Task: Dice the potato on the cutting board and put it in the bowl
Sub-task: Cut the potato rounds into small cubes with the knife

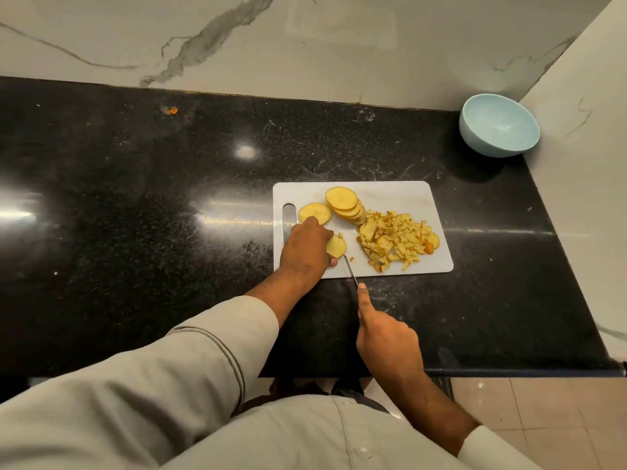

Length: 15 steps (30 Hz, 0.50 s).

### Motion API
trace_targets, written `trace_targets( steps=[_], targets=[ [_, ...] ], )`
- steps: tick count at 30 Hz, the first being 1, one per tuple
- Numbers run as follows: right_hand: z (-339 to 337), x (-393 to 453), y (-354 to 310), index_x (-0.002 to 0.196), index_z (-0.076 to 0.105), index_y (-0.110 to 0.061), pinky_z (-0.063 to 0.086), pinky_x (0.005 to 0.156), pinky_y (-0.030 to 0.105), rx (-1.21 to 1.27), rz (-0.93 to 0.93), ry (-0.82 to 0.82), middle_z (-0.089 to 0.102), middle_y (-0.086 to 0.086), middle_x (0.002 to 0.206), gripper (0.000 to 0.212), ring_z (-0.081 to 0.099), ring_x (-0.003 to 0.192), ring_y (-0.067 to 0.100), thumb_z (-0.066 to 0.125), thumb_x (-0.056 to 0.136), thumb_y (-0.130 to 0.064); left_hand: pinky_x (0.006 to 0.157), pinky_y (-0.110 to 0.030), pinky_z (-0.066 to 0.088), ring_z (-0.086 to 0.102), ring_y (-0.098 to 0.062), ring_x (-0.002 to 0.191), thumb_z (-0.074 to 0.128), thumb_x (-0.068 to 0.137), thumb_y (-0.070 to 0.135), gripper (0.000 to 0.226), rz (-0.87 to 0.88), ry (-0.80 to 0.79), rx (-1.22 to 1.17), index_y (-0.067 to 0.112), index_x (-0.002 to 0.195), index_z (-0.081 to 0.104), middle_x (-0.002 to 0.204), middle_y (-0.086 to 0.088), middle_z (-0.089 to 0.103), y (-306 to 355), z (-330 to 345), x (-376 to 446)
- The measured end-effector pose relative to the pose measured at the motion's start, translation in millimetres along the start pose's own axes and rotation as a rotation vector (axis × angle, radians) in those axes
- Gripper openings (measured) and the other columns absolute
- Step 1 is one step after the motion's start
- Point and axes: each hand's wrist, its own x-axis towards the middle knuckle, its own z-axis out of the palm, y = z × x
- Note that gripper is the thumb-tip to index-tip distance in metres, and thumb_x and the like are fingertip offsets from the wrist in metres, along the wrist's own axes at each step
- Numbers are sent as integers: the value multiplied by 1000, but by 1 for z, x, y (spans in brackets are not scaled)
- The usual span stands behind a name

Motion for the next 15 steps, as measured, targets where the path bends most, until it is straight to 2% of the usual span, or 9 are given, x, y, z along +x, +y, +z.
trace_targets(
  steps=[4,7,11,15],
  targets=[
    [-9,14,-15,153,-4,-29,40,46,29,-6,24,97,42,-7,63,69,50,52,13,38,98,-26,96,-38,44,45,-29,117,75,82,29,50,7,-15,24,10,126,61,123,-10,50,-5,0,-2],
    [-15,36,-26,153,0,-29,37,50,32,-5,8,100,43,-2,68,69,53,59,21,38,96,-23,95,-37,44,46,-29,115,71,85,29,44,21,-3,71,11,124,62,122,-10,49,-3,-1,-3],
    [-15,52,-33,153,3,-28,23,47,31,-31,-11,90,42,0,72,70,45,60,23,38,94,-20,89,-35,43,47,-29,113,74,82,29,41,21,-4,90,12,119,66,120,-9,49,2,-4,-2],
    [-11,63,-37,153,4,-28,31,53,33,6,-9,98,58,5,83,71,61,73,28,38,92,-19,84,-36,43,47,-30,109,73,82,28,33,34,-17,120,12,111,67,117,-9,47,5,-8,-2]
  ],
)
